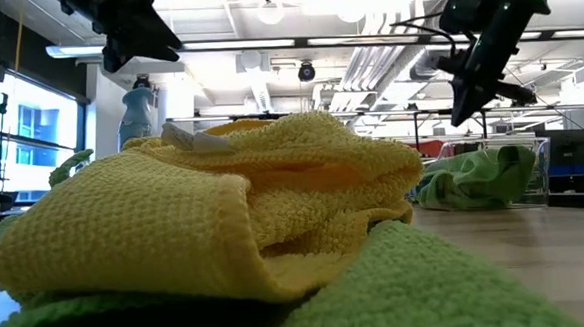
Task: Sort microfiber towel by color & place in baskets
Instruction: Put the left yellow microfiber cloth into the left transparent bin
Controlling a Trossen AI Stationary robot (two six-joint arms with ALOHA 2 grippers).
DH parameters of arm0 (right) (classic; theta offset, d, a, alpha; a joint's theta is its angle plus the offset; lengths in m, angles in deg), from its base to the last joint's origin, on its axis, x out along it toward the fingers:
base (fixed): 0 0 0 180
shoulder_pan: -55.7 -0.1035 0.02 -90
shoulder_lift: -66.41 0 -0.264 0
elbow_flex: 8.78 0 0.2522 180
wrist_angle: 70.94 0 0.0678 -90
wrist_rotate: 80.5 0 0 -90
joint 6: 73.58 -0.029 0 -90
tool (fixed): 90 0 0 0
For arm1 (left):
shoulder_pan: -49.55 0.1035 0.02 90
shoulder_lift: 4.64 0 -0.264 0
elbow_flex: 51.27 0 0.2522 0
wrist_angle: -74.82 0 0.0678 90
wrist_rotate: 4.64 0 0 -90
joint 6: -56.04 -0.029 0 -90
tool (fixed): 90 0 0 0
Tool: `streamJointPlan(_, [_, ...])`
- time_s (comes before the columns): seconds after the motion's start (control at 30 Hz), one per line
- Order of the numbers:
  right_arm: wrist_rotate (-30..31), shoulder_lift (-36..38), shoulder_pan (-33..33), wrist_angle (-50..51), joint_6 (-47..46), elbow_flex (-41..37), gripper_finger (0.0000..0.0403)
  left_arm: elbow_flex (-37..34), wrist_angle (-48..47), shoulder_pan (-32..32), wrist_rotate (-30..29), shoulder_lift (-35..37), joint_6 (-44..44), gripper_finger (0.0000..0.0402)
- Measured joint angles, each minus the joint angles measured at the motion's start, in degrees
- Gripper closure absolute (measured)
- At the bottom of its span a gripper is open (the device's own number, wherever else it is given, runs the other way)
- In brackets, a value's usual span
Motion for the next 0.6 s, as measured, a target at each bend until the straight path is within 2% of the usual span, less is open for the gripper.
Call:
streamJointPlan(0.17, [0.0, 1.45, -2.66, -0.11, 0.0, 0.0, 0.0403, 3.58, 0.13, -3.75, -0.34, -3.76, -0.94, 0.0323])
streamJointPlan(0.33, [0.02, 1.53, -4.52, -0.21, 0.11, 0.0, 0.0403, 8.77, -3.21, -8.23, -4.69, -10.59, -0.61, 0.0332])
streamJointPlan(0.43, [0.02, 1.53, -5.68, -0.34, 0.86, 0.0, 0.0403, 12.91, -10.66, -10.16, -7.48, -15.18, 4.19, 0.0337])
streamJointPlan(0.6, [0.02, 1.53, -7.22, -0.37, 2.94, 0.0, 0.0403, 20.75, -28.97, -12.78, -7.58, -22.1, 19.42, 0.0354])
